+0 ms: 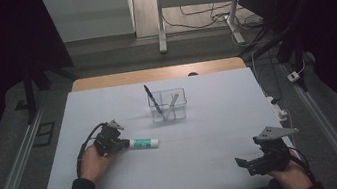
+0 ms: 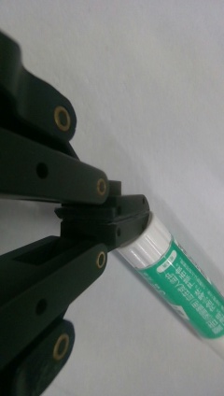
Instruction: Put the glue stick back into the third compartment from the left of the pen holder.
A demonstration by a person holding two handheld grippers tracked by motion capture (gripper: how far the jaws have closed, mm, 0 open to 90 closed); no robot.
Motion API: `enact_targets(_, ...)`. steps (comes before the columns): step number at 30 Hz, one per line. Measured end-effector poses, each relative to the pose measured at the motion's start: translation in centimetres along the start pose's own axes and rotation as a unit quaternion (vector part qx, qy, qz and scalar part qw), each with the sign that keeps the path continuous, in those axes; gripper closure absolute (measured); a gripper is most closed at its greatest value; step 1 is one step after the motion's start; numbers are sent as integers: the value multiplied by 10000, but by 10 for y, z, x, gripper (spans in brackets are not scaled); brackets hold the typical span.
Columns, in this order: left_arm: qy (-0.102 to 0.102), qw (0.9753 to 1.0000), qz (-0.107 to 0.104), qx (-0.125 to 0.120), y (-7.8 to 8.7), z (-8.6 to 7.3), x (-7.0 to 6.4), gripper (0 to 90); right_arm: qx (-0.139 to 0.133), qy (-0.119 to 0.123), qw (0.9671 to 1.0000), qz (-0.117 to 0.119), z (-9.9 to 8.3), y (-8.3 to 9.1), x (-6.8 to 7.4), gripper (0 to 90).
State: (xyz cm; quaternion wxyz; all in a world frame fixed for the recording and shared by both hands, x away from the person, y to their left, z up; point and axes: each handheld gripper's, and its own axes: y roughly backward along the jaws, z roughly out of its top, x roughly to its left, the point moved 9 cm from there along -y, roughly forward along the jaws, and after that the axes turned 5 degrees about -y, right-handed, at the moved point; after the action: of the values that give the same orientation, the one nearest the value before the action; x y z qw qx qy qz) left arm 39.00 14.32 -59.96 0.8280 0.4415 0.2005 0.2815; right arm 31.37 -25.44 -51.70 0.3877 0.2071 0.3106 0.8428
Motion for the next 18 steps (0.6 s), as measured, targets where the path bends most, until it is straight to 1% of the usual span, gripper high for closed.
enact_targets(9,-94,9997,-198,108,-1,0,-19,885,-1,21,10000,15,0,0,0,0)
enact_targets(11,-113,9996,-216,123,0,1,-23,885,-1,26,10000,16,0,0,1,0)
enact_targets(12,-93,9996,-248,110,0,1,-26,885,-2,26,10000,16,0,0,1,0)
enact_targets(15,-124,9993,-320,129,1,2,-33,885,-3,24,10000,26,0,0,1,0)
enact_targets(18,-114,9991,-395,132,1,3,-40,884,4,22,10000,29,0,-1,1,0)
